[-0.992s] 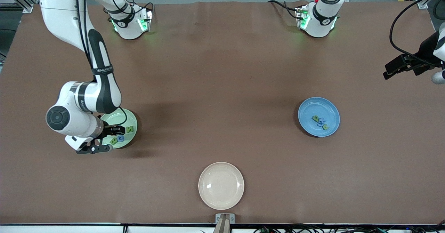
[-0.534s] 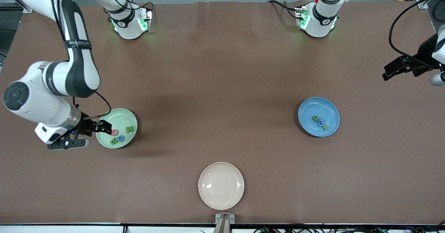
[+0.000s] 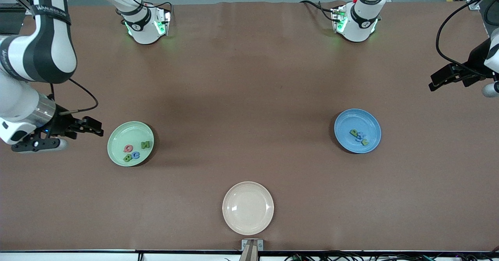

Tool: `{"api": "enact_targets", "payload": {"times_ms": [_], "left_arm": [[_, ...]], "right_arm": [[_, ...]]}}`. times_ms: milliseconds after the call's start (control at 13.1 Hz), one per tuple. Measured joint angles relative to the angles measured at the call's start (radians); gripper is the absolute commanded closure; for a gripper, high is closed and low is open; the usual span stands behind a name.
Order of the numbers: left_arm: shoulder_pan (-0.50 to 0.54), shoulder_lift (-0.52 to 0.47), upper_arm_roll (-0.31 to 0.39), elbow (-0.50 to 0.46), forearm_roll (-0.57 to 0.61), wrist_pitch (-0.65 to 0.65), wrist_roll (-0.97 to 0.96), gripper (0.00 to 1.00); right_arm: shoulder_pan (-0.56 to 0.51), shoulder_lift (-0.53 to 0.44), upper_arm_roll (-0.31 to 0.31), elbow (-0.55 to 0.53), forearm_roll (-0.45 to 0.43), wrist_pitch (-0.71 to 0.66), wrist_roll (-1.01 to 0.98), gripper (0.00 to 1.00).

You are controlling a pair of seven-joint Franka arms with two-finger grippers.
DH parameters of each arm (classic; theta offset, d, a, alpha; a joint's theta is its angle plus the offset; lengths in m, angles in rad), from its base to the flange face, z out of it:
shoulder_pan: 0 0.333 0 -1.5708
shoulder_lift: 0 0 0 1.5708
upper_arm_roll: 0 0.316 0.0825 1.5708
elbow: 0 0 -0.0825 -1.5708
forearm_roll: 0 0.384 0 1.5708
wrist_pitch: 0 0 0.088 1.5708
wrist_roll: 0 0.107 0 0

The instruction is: Sort upper and lower case letters into plates

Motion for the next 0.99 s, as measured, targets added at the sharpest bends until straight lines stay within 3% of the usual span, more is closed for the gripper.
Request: {"api": "enact_targets", "payload": {"times_ms": [305,534,686,992], "left_arm": [[0.0,0.0,-0.001,0.0,0.0,0.001,0.001,0.0],[-0.001,0.0,-0.002,0.0,0.0,0.001,0.001,0.0],[-0.001,0.0,-0.003,0.003,0.0,0.004,0.001,0.0],[-0.002,0.0,-0.003,0.007,0.0,0.005,0.001,0.0]], "right_arm": [[-0.027,-0.021,0.033,0.144,-0.059,-0.161,0.068,0.0],[-0.237,-0.054,0.224,0.181,-0.063,-0.18,0.072,0.0],[-0.352,-0.085,0.319,0.183,-0.064,-0.182,0.07,0.0],[-0.423,-0.125,0.372,0.201,-0.072,-0.197,0.022,0.0]]}}
